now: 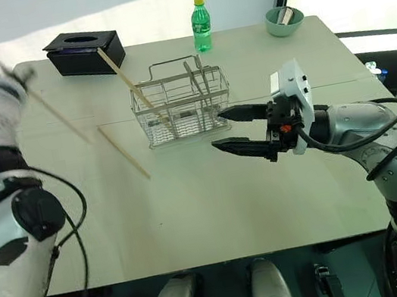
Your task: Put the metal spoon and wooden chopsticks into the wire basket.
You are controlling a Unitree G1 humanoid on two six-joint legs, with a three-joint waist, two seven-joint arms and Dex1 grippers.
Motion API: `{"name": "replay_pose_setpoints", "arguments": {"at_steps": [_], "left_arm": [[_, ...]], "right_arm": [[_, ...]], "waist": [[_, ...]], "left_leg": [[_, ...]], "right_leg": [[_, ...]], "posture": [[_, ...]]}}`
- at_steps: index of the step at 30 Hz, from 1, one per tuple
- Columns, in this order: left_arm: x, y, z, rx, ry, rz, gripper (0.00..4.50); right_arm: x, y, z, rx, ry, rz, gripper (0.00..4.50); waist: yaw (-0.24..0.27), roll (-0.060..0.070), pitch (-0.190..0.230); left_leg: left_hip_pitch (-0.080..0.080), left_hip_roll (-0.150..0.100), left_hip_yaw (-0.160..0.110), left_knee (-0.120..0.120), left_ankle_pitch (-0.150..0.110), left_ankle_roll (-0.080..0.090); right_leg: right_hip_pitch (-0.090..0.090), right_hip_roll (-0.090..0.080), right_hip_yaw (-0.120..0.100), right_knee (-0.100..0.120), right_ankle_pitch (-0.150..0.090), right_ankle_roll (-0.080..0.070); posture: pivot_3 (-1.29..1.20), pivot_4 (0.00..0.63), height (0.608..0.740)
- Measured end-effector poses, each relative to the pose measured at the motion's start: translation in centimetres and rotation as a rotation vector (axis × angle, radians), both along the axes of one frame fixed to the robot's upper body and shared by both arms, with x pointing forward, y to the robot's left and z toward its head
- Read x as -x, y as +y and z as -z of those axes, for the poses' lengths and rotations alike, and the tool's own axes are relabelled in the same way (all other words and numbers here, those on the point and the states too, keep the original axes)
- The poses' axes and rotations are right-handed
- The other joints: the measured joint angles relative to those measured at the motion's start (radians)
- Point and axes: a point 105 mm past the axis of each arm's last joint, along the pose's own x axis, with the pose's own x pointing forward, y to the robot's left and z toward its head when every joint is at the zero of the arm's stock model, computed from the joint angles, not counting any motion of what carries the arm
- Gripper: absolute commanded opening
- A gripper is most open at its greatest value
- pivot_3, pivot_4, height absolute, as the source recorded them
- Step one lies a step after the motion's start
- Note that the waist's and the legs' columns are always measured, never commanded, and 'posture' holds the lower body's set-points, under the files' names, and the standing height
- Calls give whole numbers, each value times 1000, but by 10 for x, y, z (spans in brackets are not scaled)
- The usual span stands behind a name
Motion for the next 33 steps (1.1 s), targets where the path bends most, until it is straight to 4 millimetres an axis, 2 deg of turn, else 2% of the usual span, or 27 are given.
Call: {"name": "replay_pose_setpoints", "arguments": {"at_steps": [1, 2, 4, 6, 8, 10, 12, 16, 21, 27, 30, 33], "left_arm": [[4, -3, -15, -3, -58, 16, 74], [11, -12, -42, 9, -167, 68, 74], [21, -33, -77, 30, -306, 169, 74], [26, -49, -90, 19, -366, 234, 74], [23, -73, -88, -28, -369, 311, 74], [19, -99, -80, -117, -360, 387, 74], [15, -129, -63, -218, -330, 469, 74], [8, -164, -32, -385, -273, 541, 74], [3, -185, 3, -450, -240, 583, 74], [0, -192, 44, -439, -190, 574, 74], [0, -194, 64, -425, -157, 577, 1241], [5, -196, 63, -415, -172, 583, 2667]], "right_arm": [[0, 0, 1, 0, 3, 3, 3181], [0, 0, 1, 0, 7, 11, 3181], [1, 1, 3, -1, 12, 19, 3181], [4, 3, 4, -10, 14, 17, 3181], [5, 4, 8, -19, 27, 26, 3181], [5, 5, 11, -32, 33, 40, 3181], [5, 5, 10, -37, 27, 56, 3181], [4, 0, 12, -44, 26, 94, 3181], [4, -3, 12, -51, 16, 124, 3181], [2, -8, 8, -75, 7, 163, 3181], [2, -9, 6, -81, 5, 175, 3181], [2, -9, 6, -88, 10, 174, 3181]], "waist": [[0, 0, 0], [-1, 2, -1], [-1, 3, -1], [-1, 5, -2], [0, 4, -1], [2, 4, -1], [0, 4, -1], [-3, 5, -1], [0, 6, -1], [1, 6, -1], [1, 6, -1], [1, 6, -1]], "left_leg": [[0, 0, 0, 0, 0, 0], [0, 0, 1, 0, 0, 1], [1, 0, 1, 0, -1, 2], [2, 0, 1, 0, -3, 6], [2, 1, 0, 0, -3, 6], [2, 0, 0, 1, -3, 6], [2, 0, 0, 1, -3, 6], [2, 1, 0, 0, -3, 6], [1, 1, 0, 0, -3, 7], [1, 1, 0, 0, -4, 8], [1, 1, 0, 0, -4, 8], [1, 1, 0, 0, -4, 8]], "right_leg": [[0, 0, 0, -1, 0, 0], [1, 0, 0, -1, 0, 0], [1, 0, 0, -2, 0, 0], [3, 1, 0, -2, 0, 1], [3, 3, -1, -2, 0, 1], [4, 3, -1, -1, 0, 1], [4, 3, 0, -1, 1, 1], [2, 3, 0, -1, 0, 1], [3, 3, 0, -3, 0, 1], [4, 3, 0, -4, 1, 1], [4, 3, 0, -4, 1, 1], [4, 3, 0, -5, 1, 1]], "posture": [[0, 150, 667], [0, 150, 667], [0, 150, 667], [0, 150, 667], [0, 150, 667], [0, 150, 667], [0, 150, 667], [0, 150, 667], [0, 150, 667], [0, 150, 667], [0, 150, 667], [0, 150, 667]]}}
